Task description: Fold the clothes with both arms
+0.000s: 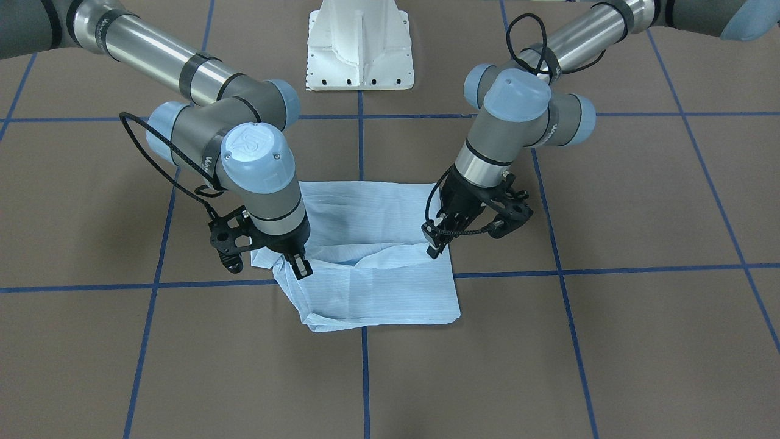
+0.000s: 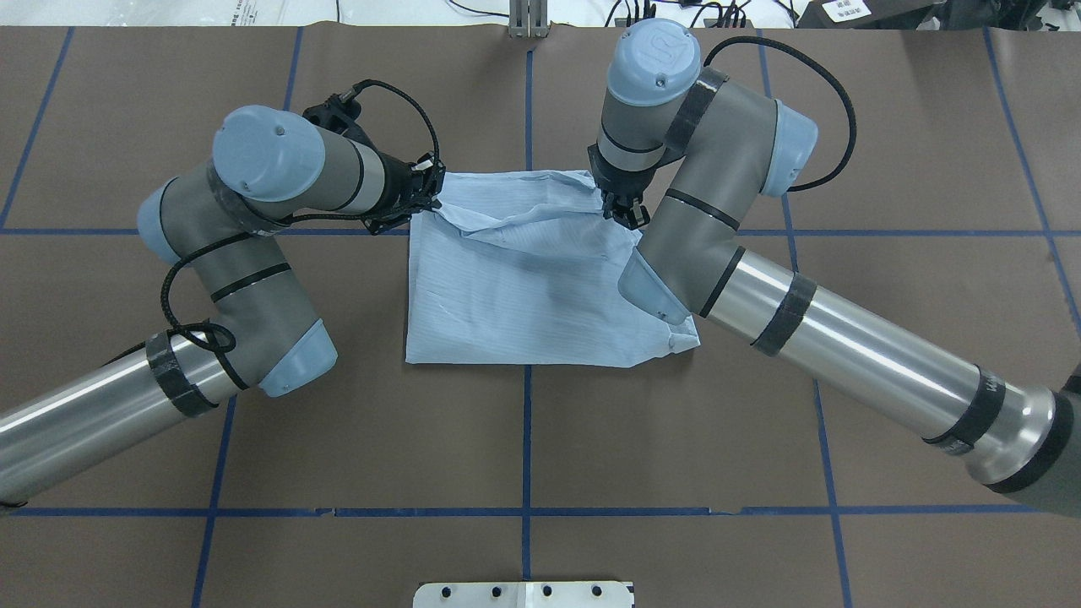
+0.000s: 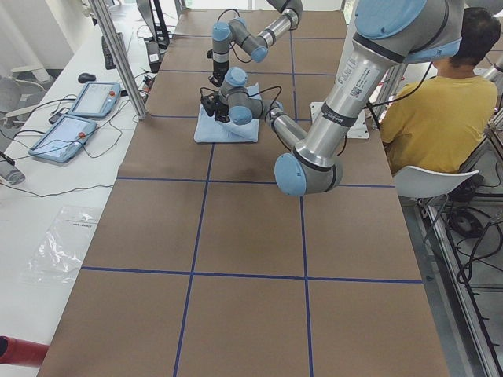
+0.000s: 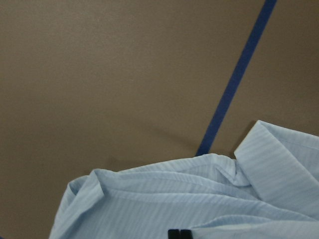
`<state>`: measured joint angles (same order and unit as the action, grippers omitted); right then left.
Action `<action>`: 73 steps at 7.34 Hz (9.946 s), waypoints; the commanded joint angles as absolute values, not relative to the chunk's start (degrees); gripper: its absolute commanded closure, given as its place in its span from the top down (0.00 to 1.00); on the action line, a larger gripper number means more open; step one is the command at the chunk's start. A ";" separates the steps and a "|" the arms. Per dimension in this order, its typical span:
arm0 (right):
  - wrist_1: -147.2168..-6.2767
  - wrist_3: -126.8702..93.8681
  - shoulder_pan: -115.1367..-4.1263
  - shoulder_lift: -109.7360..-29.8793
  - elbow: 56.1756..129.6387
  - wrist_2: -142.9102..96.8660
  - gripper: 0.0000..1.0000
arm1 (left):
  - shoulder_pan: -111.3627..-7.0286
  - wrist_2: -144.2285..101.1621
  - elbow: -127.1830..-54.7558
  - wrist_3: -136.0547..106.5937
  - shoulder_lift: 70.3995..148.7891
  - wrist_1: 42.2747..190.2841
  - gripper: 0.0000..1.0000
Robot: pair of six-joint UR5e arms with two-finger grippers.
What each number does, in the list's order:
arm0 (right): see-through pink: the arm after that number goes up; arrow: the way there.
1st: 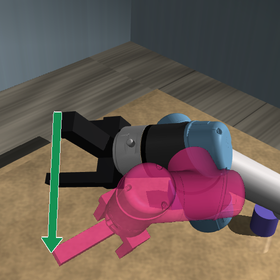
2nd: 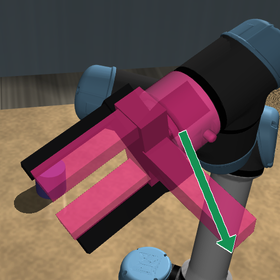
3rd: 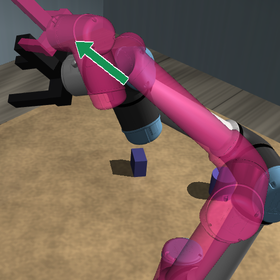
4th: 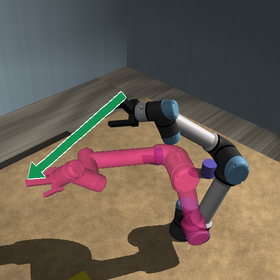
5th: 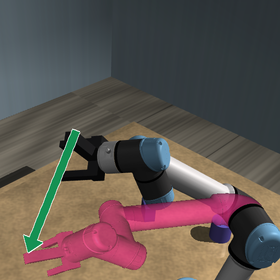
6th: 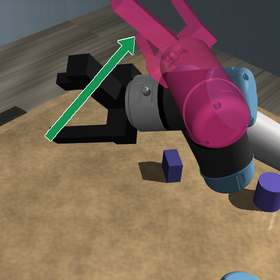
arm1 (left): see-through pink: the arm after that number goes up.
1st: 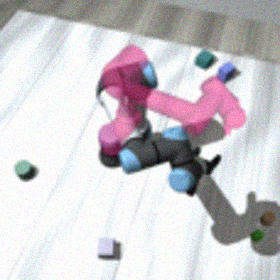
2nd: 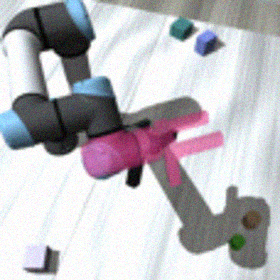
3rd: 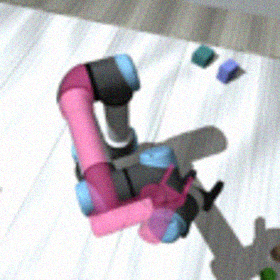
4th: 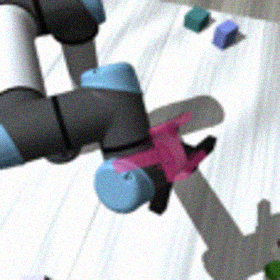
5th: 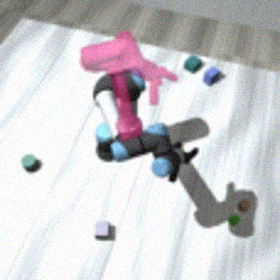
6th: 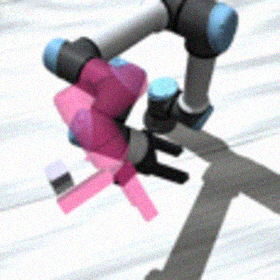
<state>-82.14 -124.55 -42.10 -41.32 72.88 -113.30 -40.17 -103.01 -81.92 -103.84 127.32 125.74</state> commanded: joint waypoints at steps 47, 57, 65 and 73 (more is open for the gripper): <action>-92.11 -4.13 -86.22 -98.96 104.77 -132.28 1.00 | -90.53 -133.68 -99.58 5.71 84.11 105.12 1.00; -92.11 -4.22 -86.22 -99.05 104.77 -132.80 1.00 | -90.79 -133.33 -100.72 5.71 81.65 99.32 1.00; -92.20 -4.31 -86.22 -98.96 104.68 -132.63 1.00 | -90.79 -133.42 -100.90 5.71 82.00 99.58 1.00; -92.20 -4.31 -86.22 -99.05 104.68 -132.63 1.00 | -90.70 -133.59 -100.90 5.71 82.79 99.58 1.00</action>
<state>-92.20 -4.31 -86.22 -99.06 104.68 -132.63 -90.75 -133.46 -100.90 5.71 82.70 99.58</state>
